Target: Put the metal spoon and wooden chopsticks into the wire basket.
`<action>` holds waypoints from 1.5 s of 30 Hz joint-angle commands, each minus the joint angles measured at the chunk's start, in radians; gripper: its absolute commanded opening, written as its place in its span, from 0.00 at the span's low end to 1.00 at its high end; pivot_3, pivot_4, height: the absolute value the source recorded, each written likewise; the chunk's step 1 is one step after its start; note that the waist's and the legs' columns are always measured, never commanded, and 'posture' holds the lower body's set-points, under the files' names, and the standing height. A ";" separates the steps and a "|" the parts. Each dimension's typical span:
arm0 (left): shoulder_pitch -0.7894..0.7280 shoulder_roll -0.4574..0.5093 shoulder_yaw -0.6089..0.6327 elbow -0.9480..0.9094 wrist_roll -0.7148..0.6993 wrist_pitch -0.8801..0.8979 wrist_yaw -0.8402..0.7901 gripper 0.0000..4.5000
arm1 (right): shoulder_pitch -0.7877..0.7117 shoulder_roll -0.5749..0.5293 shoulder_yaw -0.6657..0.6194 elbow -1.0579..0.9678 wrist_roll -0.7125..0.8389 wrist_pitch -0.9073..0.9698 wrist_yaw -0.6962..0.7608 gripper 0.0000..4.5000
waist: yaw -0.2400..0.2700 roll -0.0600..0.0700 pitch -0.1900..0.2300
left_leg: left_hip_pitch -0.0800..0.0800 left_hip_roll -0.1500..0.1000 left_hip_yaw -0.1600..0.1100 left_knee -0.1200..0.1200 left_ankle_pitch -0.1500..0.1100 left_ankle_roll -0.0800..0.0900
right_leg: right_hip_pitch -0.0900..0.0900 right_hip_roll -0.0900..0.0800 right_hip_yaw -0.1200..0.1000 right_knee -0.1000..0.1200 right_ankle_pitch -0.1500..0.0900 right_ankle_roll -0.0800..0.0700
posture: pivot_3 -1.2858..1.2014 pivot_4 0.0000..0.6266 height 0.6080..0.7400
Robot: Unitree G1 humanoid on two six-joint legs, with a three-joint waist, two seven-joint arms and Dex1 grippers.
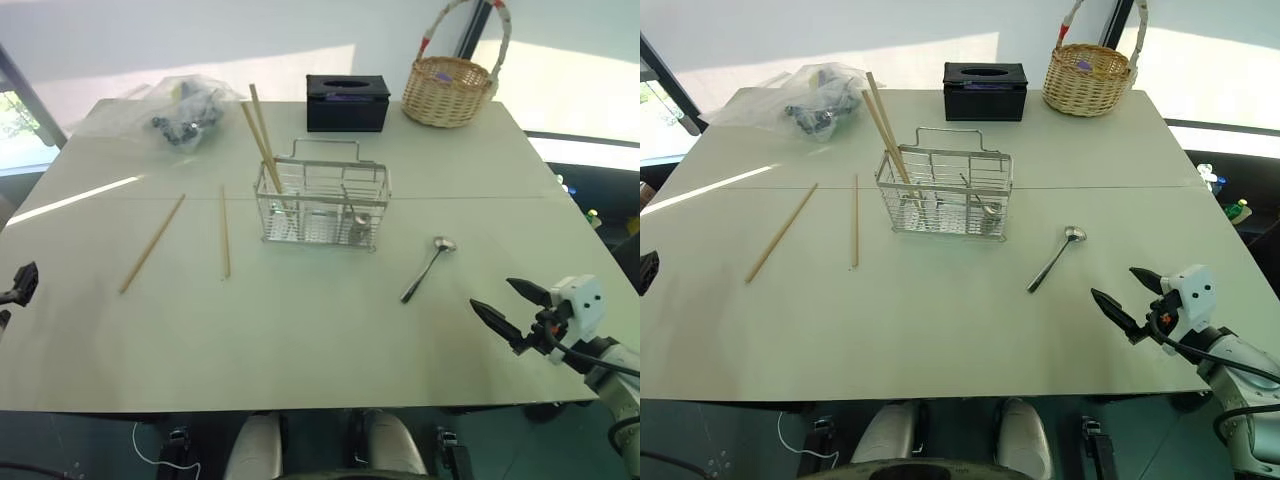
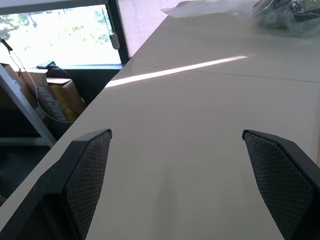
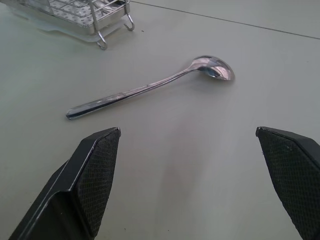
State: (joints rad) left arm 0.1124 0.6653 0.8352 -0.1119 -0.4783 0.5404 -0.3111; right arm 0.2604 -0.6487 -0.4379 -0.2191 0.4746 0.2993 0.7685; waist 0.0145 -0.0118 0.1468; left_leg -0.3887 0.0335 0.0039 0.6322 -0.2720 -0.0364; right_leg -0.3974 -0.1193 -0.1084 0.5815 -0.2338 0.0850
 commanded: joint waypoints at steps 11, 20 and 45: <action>-0.033 0.036 -0.015 -0.040 0.004 0.007 -0.009 0.99 | -0.014 -0.011 -0.023 -0.016 0.009 -0.001 -0.009 1.00 | 0.001 0.000 0.000 | 0.001 0.000 0.000 0.001 0.000 0.000 | 0.000 0.000 0.000 0.001 0.000 0.000 | 0.52 0.24 0.79; -0.048 0.039 -0.020 -0.079 -0.015 0.041 -0.022 0.99 | -0.064 -0.049 -0.039 -0.014 0.020 0.026 -0.014 1.00 | -0.001 -0.003 -0.002 | 0.001 0.000 0.001 0.001 0.000 0.000 | 0.004 0.000 0.000 0.002 0.000 0.000 | 0.52 0.24 0.79; -0.451 0.456 -0.521 -0.239 -0.357 0.280 -0.746 0.99 | -0.466 -0.379 0.226 0.002 -0.070 0.052 0.262 1.00 | -0.003 0.003 0.002 | 0.001 0.000 0.002 0.002 0.001 0.000 | 0.004 0.001 0.000 0.003 0.000 0.000 | 0.52 0.24 0.79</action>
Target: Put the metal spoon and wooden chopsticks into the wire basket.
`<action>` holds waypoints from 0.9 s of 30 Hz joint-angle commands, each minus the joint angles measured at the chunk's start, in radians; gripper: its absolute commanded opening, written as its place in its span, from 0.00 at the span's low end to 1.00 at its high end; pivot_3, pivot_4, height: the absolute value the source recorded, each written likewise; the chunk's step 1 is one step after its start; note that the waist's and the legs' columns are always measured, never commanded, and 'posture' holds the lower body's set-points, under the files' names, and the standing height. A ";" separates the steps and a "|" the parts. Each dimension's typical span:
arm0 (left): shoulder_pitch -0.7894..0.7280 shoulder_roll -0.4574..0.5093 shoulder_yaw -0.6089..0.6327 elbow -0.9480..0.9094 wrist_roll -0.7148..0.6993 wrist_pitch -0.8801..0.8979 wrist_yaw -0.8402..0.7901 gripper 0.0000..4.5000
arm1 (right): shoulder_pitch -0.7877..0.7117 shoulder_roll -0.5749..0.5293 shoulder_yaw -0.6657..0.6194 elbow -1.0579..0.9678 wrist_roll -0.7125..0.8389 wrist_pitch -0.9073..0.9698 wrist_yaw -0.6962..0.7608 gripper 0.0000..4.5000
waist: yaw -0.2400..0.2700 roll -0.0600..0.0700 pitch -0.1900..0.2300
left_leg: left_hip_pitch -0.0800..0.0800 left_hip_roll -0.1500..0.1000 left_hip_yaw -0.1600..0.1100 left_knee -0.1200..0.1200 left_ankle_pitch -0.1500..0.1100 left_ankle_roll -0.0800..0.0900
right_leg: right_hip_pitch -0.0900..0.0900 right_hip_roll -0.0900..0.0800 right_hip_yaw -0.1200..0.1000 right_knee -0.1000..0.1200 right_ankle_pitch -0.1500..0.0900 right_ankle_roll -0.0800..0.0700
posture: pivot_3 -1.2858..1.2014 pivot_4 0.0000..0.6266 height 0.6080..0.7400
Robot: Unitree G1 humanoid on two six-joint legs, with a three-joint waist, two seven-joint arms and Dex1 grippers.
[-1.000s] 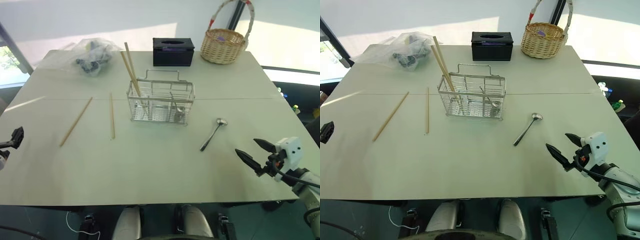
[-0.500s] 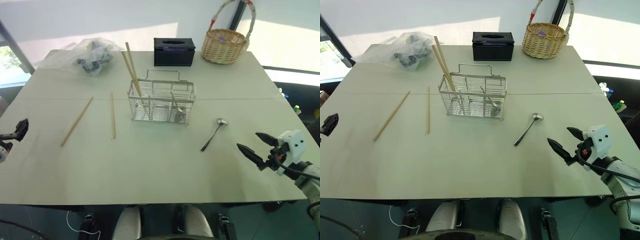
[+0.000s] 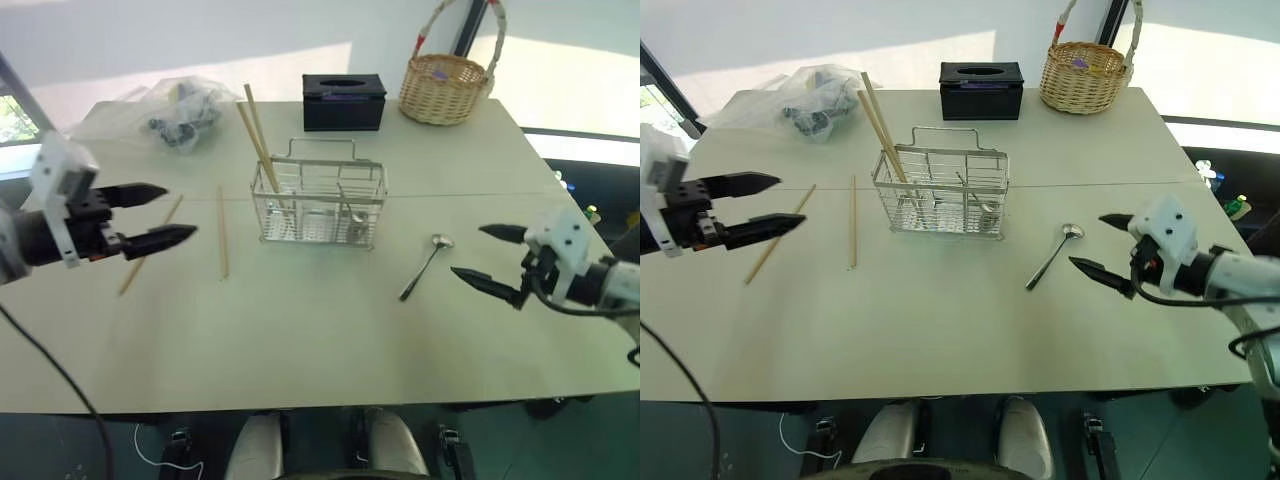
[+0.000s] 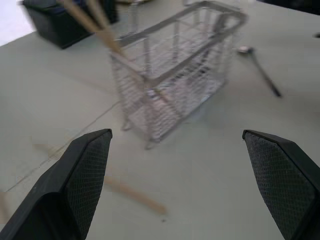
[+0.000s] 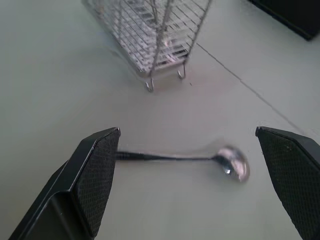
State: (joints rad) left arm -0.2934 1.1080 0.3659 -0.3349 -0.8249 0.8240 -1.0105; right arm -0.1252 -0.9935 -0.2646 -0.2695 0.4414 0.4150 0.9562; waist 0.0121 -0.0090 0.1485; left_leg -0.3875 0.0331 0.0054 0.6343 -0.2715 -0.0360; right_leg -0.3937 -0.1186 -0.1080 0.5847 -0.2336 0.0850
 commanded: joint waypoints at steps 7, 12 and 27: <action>-0.157 -0.024 -0.163 0.002 0.017 -0.042 -0.102 0.99 | -0.535 -0.030 0.379 0.428 -0.293 -0.436 0.381 1.00 | -0.011 0.001 0.002 | 0.000 0.000 0.001 0.000 0.000 0.000 | -0.001 0.001 0.000 0.000 0.002 0.004 | 0.52 0.24 0.79; -0.180 -0.034 -0.194 0.009 0.030 -0.047 -0.125 0.99 | -0.870 0.048 0.624 0.927 -0.561 -0.956 0.565 1.00 | -0.028 -0.003 0.006 | 0.002 0.000 0.000 0.000 0.001 -0.002 | 0.001 0.001 0.001 0.001 0.000 0.007 | 0.52 0.24 0.79; -0.171 -0.042 -0.138 -0.058 -0.004 0.004 -0.072 0.99 | -1.177 0.282 0.911 1.518 -1.036 -1.392 0.282 1.00 | -0.030 -0.005 0.009 | 0.003 -0.001 0.000 -0.001 0.009 -0.014 | -0.002 0.001 0.003 0.012 0.002 0.005 | 0.52 0.24 0.79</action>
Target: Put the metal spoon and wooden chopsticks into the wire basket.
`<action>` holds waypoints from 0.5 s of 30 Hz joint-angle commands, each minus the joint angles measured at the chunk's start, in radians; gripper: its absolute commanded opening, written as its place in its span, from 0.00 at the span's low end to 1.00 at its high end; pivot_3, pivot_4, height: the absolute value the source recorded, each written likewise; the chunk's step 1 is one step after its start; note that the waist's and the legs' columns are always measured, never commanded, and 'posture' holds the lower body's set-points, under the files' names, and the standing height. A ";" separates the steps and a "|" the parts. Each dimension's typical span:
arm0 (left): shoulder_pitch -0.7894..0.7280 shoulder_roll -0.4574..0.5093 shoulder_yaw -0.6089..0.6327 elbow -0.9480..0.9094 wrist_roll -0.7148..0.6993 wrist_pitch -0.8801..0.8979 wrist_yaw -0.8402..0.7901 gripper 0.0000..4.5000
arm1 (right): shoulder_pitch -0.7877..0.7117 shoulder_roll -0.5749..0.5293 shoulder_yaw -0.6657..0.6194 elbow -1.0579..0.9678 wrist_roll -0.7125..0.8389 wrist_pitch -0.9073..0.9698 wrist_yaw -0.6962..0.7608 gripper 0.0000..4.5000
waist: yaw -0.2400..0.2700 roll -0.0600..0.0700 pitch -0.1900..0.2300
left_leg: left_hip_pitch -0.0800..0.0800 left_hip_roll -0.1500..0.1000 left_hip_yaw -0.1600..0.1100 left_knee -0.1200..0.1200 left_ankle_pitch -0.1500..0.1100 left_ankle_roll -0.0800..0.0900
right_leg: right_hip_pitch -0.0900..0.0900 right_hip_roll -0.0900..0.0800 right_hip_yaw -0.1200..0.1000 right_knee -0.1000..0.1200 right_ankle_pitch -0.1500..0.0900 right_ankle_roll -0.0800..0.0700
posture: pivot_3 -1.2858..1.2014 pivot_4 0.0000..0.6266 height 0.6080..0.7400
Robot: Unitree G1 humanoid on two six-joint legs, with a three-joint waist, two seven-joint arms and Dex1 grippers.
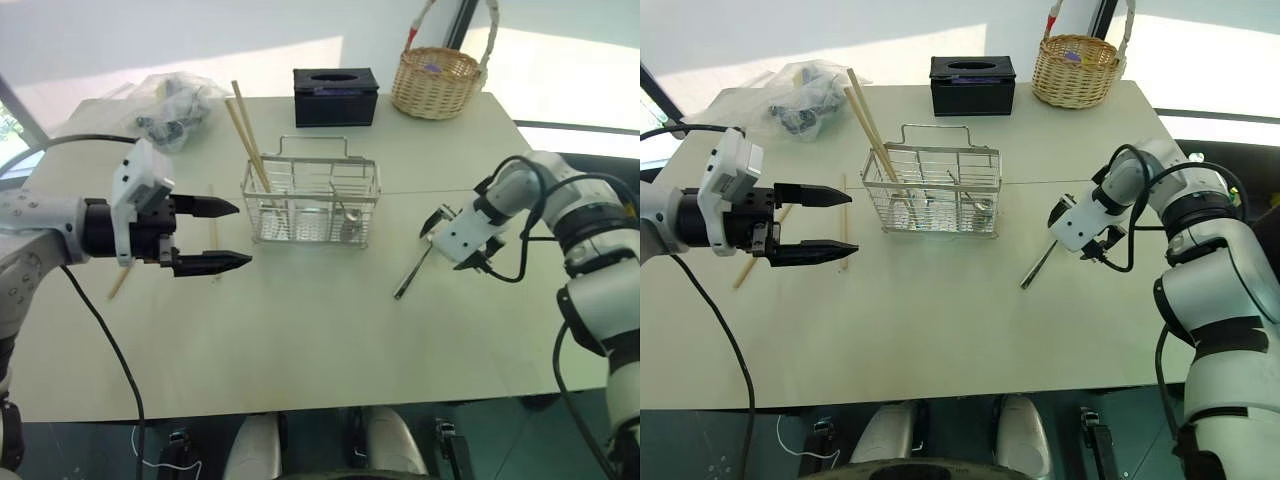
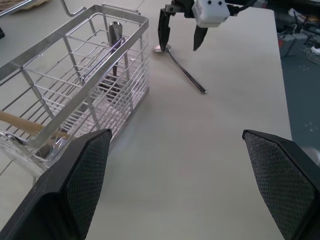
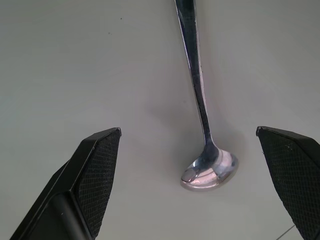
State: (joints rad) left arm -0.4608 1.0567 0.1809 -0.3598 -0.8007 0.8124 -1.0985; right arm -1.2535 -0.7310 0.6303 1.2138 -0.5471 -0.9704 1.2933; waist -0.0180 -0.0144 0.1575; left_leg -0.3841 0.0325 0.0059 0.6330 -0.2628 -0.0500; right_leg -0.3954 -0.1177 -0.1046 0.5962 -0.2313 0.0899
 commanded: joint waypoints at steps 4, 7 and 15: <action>0.002 0.008 0.059 -0.051 -0.043 0.032 0.038 0.99 | -0.083 0.061 0.065 0.067 -0.142 0.003 -0.155 1.00 | -0.001 0.000 0.000 | 0.004 0.000 0.000 0.000 -0.001 0.002 | 0.002 0.000 0.001 0.002 0.000 0.000 | 0.52 0.24 0.79; 0.002 0.003 0.072 -0.060 -0.057 0.044 0.055 0.99 | -0.100 0.085 0.100 0.082 -0.200 -0.004 -0.215 1.00 | -0.002 0.000 0.000 | 0.007 0.000 0.000 -0.001 -0.001 0.002 | 0.004 0.001 0.002 0.002 0.000 0.000 | 0.52 0.24 0.79; -0.005 -0.009 0.090 -0.082 -0.099 0.069 0.109 1.00 | -0.129 0.116 0.187 0.098 -0.329 -0.059 -0.361 0.88 | -0.002 0.000 0.000 | 0.008 0.000 0.001 -0.001 -0.001 0.002 | 0.004 0.001 0.003 0.002 0.000 0.000 | 0.52 0.24 0.79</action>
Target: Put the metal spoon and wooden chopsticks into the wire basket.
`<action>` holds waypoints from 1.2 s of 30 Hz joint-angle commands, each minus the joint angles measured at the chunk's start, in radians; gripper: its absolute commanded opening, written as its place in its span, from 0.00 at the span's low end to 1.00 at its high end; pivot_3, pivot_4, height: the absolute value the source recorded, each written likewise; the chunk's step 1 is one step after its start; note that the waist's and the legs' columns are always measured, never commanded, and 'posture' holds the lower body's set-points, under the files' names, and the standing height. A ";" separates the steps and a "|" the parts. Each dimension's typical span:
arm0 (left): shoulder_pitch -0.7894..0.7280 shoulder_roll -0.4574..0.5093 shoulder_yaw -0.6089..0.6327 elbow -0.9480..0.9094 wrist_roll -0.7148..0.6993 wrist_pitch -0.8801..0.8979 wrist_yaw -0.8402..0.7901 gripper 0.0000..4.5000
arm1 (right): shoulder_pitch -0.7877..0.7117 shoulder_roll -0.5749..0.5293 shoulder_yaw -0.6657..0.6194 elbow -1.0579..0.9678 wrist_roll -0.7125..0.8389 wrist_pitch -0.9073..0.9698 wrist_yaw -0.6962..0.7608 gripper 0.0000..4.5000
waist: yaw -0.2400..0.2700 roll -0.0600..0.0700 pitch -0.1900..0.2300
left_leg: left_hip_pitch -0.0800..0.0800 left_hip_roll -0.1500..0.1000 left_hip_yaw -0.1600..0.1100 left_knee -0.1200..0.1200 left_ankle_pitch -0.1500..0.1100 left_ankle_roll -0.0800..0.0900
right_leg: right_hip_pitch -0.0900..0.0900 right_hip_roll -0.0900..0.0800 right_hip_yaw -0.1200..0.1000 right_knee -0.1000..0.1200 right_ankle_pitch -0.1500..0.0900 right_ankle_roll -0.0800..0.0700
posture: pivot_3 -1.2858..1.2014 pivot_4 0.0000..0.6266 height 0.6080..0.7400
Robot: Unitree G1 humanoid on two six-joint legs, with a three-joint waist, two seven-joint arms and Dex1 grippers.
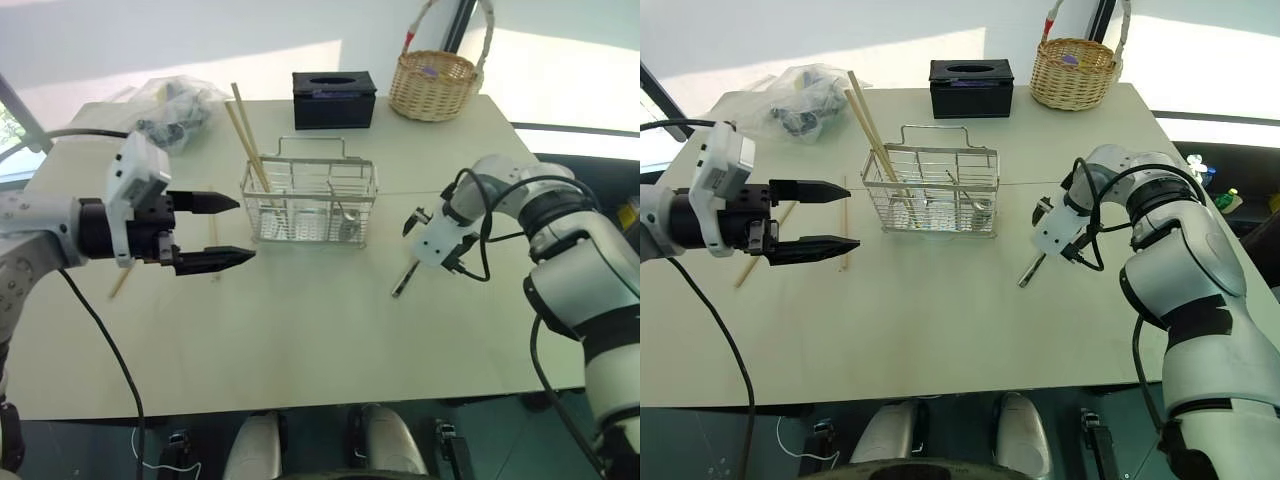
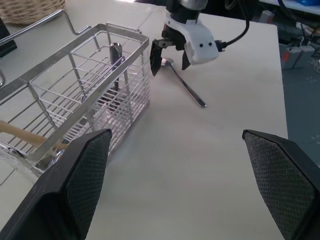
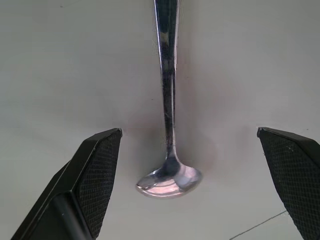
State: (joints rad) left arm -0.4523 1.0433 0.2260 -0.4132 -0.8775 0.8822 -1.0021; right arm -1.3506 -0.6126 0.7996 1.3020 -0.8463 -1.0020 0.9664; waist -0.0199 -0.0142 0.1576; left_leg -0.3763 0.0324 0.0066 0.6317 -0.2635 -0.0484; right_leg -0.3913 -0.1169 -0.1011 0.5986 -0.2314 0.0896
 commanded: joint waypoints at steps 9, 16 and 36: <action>-0.059 -0.003 0.036 -0.008 -0.046 0.005 0.042 1.00 | -0.023 -0.008 0.002 0.033 -0.013 -0.056 -0.004 0.01 | -0.004 -0.001 0.000 | 0.002 0.000 0.000 0.000 0.000 0.000 | 0.000 0.000 0.001 0.001 0.000 0.000 | 0.52 0.24 0.79; -0.087 -0.010 0.011 0.016 -0.031 -0.004 0.036 1.00 | -0.005 -0.022 -0.021 0.022 0.007 -0.062 -0.043 0.01 | -0.003 -0.001 0.000 | 0.002 0.000 0.002 0.000 0.000 0.000 | 0.000 0.000 0.002 0.001 0.000 0.000 | 0.52 0.24 0.79; -0.157 -0.045 -0.026 0.108 0.056 -0.075 0.010 1.00 | 0.312 -0.126 -0.758 -0.929 1.147 1.121 0.378 0.01 | 0.009 -0.002 0.000 | 0.003 0.001 0.002 0.000 0.000 0.000 | 0.002 0.000 0.002 0.000 0.000 0.000 | 0.52 0.24 0.79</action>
State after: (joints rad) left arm -0.5808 0.9974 0.1891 -0.3012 -0.8296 0.8342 -0.9886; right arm -1.0555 -0.7395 0.0894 0.4445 0.2585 0.0295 1.4066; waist -0.0105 -0.0162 0.1579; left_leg -0.3735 0.0331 0.0091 0.6322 -0.2639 -0.0480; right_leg -0.3889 -0.1165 -0.0989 0.5987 -0.2312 0.0897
